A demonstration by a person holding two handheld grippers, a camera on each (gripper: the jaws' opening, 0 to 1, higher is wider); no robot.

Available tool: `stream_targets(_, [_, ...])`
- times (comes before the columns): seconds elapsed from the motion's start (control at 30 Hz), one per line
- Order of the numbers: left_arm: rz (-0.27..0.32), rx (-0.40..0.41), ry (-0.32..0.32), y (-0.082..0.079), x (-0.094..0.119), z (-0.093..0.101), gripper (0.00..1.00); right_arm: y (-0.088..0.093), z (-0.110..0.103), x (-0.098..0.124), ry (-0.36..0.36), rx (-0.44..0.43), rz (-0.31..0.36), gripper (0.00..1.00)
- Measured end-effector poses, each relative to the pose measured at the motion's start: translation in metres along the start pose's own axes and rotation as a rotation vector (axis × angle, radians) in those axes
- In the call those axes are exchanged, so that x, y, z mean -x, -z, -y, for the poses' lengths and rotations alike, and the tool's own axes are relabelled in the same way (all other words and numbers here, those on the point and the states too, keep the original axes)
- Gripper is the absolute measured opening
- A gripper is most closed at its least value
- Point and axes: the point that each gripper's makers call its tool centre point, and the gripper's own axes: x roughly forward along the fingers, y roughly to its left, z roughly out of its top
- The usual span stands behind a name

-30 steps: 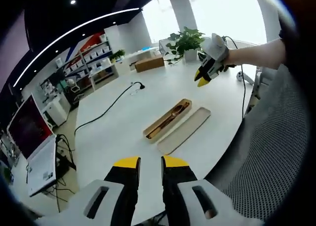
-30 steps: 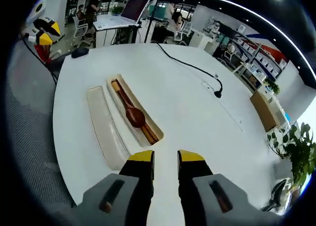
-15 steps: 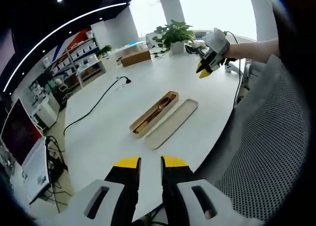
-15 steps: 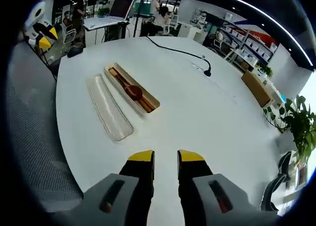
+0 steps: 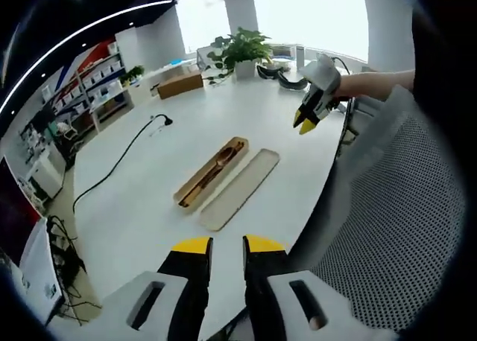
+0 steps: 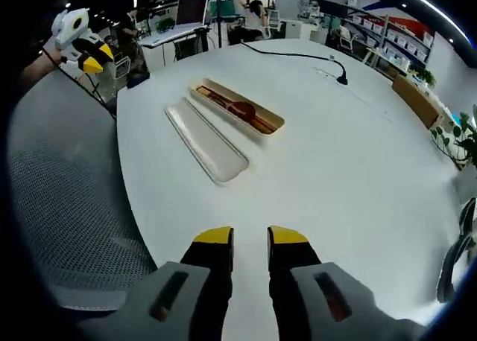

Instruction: Arrange the utensils inside the cutlery case until each visible utensil rests in its matching compartment.

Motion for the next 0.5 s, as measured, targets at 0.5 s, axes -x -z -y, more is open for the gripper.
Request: stream_targets(0.5, [-0.068, -0.227, 0.192, 0.004, -0.061, -0.012, 0.41, 0.006, -0.019, -0.028, -0.091, 0.083, -0.04, 0.29])
